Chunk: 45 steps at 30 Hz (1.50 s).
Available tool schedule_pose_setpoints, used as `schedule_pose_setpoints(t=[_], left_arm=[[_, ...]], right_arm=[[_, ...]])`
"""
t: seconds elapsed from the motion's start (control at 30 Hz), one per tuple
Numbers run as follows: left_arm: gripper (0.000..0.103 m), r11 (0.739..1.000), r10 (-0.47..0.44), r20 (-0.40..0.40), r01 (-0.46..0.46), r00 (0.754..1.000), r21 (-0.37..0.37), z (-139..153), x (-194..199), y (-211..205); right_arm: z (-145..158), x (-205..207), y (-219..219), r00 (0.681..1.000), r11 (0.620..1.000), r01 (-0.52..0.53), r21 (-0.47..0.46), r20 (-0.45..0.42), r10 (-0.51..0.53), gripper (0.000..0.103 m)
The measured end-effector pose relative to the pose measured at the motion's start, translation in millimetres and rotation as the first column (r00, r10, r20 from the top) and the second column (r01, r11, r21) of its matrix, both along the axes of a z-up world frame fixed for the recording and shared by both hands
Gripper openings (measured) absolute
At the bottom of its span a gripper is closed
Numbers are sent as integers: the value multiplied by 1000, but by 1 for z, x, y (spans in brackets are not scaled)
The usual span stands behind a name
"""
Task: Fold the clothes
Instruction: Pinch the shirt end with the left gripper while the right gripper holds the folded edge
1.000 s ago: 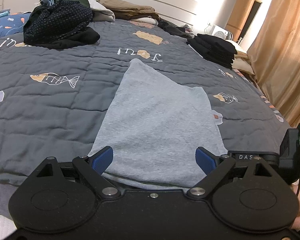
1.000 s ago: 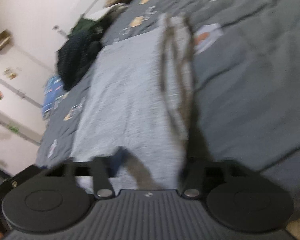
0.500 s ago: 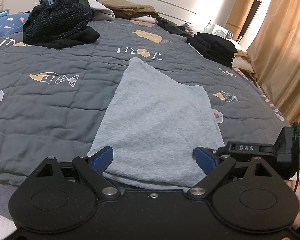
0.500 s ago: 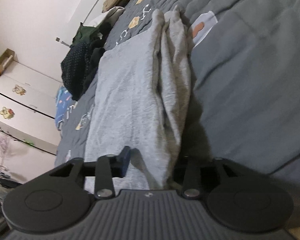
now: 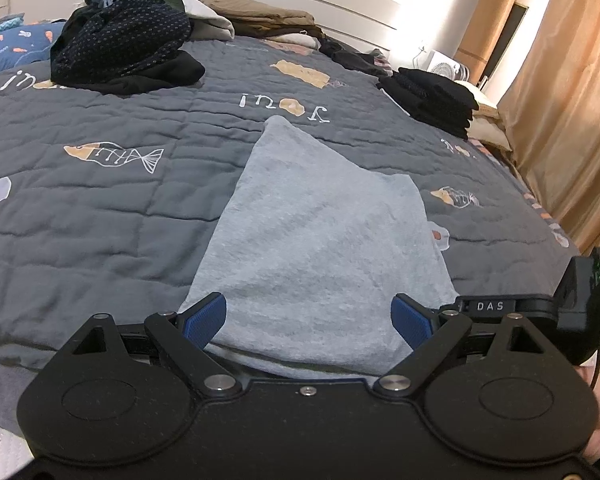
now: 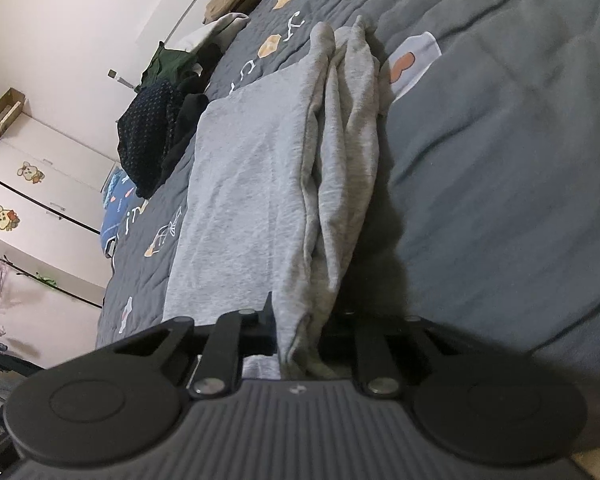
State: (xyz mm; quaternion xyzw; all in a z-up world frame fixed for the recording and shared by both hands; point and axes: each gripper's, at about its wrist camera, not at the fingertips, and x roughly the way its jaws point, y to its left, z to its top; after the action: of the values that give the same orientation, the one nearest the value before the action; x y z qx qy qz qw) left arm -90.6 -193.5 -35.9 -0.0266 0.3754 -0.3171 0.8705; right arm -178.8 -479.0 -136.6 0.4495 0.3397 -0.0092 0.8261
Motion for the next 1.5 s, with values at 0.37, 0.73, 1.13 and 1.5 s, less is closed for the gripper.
schedule_pose_setpoints(t=[0.37, 0.73, 1.13, 1.5], left_arm=[[89, 998, -48, -65, 46, 997, -35, -5, 99, 10], [87, 982, -139, -153, 117, 978, -145, -29, 200, -39], [78, 981, -191, -183, 183, 964, -56, -64, 242, -99], [73, 977, -214, -204, 209, 955, -47, -72, 254, -122]], right_arm=[[-5, -4, -3, 1000, 1000, 11, 23, -16, -11, 16], [-1, 3, 2, 999, 1000, -5, -13, -31, 5, 17], [2, 11, 4, 999, 1000, -18, -24, -47, 16, 18], [1, 9, 4, 999, 1000, -9, -15, -49, 8, 19]])
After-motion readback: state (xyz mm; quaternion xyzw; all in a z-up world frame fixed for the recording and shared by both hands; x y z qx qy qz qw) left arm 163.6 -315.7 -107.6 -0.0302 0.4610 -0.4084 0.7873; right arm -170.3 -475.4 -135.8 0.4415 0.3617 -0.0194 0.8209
